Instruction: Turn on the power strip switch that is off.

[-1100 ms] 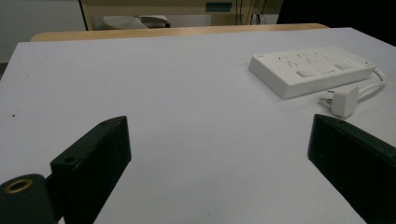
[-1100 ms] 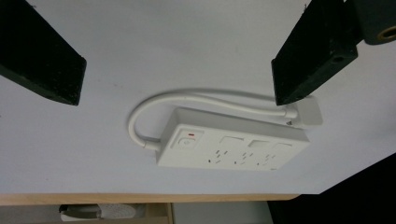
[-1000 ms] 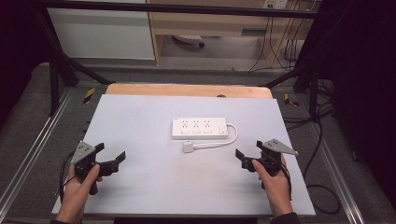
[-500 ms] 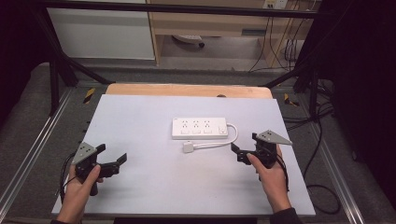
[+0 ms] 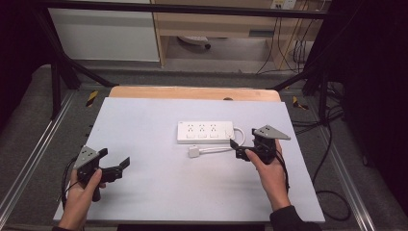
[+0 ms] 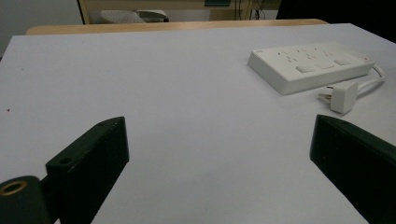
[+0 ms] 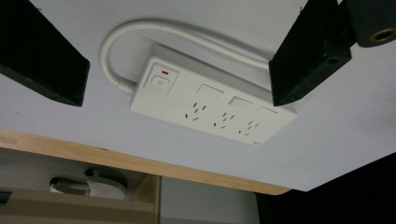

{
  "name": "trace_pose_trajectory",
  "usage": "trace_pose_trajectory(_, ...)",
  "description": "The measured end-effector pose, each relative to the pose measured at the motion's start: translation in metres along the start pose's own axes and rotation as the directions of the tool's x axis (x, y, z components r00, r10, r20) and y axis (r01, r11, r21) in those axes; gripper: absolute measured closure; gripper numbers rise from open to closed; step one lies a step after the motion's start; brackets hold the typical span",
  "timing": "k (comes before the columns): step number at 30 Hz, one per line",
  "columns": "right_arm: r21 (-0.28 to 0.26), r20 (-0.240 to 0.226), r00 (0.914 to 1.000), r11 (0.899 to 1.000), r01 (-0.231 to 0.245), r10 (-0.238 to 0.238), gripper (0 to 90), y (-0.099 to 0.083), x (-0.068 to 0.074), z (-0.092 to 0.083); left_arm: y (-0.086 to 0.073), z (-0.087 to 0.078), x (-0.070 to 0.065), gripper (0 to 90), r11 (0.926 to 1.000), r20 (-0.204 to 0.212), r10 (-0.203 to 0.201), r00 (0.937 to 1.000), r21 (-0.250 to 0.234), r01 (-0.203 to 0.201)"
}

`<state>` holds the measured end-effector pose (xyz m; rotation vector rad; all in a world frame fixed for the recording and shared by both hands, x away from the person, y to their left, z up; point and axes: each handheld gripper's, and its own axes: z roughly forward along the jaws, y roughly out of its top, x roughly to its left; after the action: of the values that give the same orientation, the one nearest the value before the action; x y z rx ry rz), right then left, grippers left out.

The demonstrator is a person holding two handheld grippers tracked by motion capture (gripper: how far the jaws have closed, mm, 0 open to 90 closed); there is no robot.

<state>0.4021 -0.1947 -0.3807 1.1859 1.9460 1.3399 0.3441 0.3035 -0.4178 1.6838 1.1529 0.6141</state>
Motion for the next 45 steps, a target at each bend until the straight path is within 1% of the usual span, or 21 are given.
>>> trace_pose_trajectory(2,0.002,-0.004,1.0,1.0,0.001,-0.001,5.6,0.002,0.001,0.001,0.0,0.0,-0.001,4.6,1.0,0.003,-0.001,1.0,-0.001,0.001)
trace_pose_trajectory(5,0.002,-0.01,0.9999,1.0,-0.011,0.011,5.5,0.006,0.001,0.001,0.0,-0.001,-0.001,4.6,1.0,0.006,0.002,1.0,0.0,-0.002)
trace_pose_trajectory(8,-0.02,-0.009,0.9998,1.0,-0.02,0.02,5.4,0.012,0.0,0.003,0.0,0.0,0.0,4.5,1.0,0.004,-0.004,1.0,-0.003,0.004)
trace_pose_trajectory(9,-0.03,-0.015,0.9996,0.999,-0.024,0.024,5.3,0.014,0.001,0.003,0.0,0.0,0.0,4.5,1.0,0.002,-0.009,1.0,0.001,0.009)
trace_pose_trajectory(11,-0.031,-0.021,0.9996,0.999,-0.021,0.02,5.6,0.017,0.001,0.006,-0.001,0.001,0.001,4.6,0.9999,-0.001,-0.015,0.9999,0.007,0.015)
trace_pose_trajectory(13,-0.026,-0.015,0.9998,1.0,-0.011,0.01,5.9,0.021,0.003,0.01,-0.001,0.001,0.001,4.7,0.9998,-0.009,-0.021,0.9997,0.007,0.021)
trace_pose_trajectory(16,-0.025,-0.01,0.9999,1.0,-0.001,0.0,6.4,0.025,0.006,0.015,-0.001,0.001,0.002,4.8,0.9998,-0.015,-0.019,0.9997,0.01,0.019)
trace_pose_trajectory(19,-0.029,-0.009,0.9999,1.0,0.006,-0.006,6.9,0.026,0.007,0.019,-0.003,0.002,0.001,4.8,0.9998,-0.018,-0.018,0.9997,0.01,0.018)
trace_pose_trajectory(21,-0.019,-0.006,0.9998,1.0,0.02,-0.02,7.3,0.025,0.009,0.021,-0.003,0.003,0.0,4.8,0.9997,-0.02,-0.015,0.9997,0.017,0.016)
trace_pose_trajectory(23,-0.009,-0.016,0.9994,1.0,0.03,-0.03,7.6,0.025,0.011,0.022,-0.003,0.005,0.001,4.8,0.9996,-0.022,-0.014,0.9997,0.023,0.014)
trace_pose_trajectory(27,-0.01,-0.032,0.9994,1.0,0.012,-0.012,8.5,0.026,0.011,0.025,-0.003,0.005,0.001,4.9,0.9996,-0.026,-0.016,0.9995,0.022,0.017)
trace_pose_trajectory(29,-0.002,-0.037,0.9993,1.0,0.011,-0.011,8.7,0.027,0.012,0.026,-0.004,0.005,0.001,4.9,0.9995,-0.028,-0.022,0.9994,0.022,0.022)
trace_pose_trajectory(33,0.01,-0.049,0.9988,1.0,-0.004,0.005,9.8,0.029,0.01,0.03,-0.002,0.004,0.001,4.9,0.9997,-0.023,-0.016,0.9996,0.019,0.017)
trace_pose_trajectory(37,0.013,-0.075,0.9968,1.0,-0.027,0.028,10.1,0.033,0.006,0.035,-0.001,0.004,-0.001,5.0,0.9998,-0.018,-0.008,0.9998,0.018,0.009)
trace_pose_trajectory(42,0.032,-0.062,0.9956,0.997,-0.069,0.071,14.3,0.035,-0.003,0.045,-0.001,0.004,-0.003,5.0,0.9998,-0.003,0.002,1.0,0.022,-0.002)
trace_pose_trajectory(45,0.028,-0.053,0.9958,0.997,-0.074,0.075,18.6,0.037,-0.006,0.048,-0.001,0.004,-0.004,5.0,0.9998,0.002,0.005,1.0,0.019,-0.005)
